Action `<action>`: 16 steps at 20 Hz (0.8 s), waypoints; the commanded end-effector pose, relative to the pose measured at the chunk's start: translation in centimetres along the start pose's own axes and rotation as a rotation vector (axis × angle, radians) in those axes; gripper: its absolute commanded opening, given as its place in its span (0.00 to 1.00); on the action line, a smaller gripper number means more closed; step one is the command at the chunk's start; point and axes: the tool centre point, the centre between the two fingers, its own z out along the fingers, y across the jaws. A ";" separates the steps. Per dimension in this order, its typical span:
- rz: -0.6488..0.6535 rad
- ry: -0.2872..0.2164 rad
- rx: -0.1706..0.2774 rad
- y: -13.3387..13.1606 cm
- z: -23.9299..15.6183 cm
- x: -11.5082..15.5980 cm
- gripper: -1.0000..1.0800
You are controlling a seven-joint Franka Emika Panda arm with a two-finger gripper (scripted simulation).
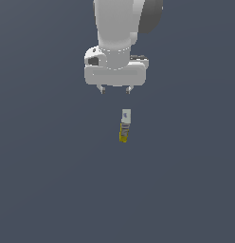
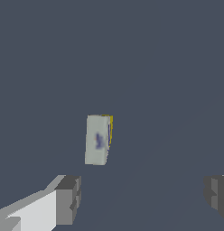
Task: Pick up the object and move it to a goal position.
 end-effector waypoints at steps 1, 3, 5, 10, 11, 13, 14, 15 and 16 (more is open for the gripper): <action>0.000 0.000 0.000 0.0 0.0 0.0 0.96; 0.002 0.001 -0.002 0.1 0.0 0.1 0.96; 0.007 0.005 -0.008 0.4 -0.1 0.2 0.96; 0.018 0.013 -0.023 1.2 -0.7 0.6 0.96; 0.018 0.013 -0.023 1.2 -0.8 0.6 0.96; 0.017 0.013 -0.023 1.1 -0.7 0.6 0.96; 0.017 0.013 -0.022 1.1 -0.6 0.6 0.96; 0.017 0.013 -0.022 1.0 -0.4 0.6 0.96; 0.018 0.013 -0.021 0.9 -0.2 0.6 0.96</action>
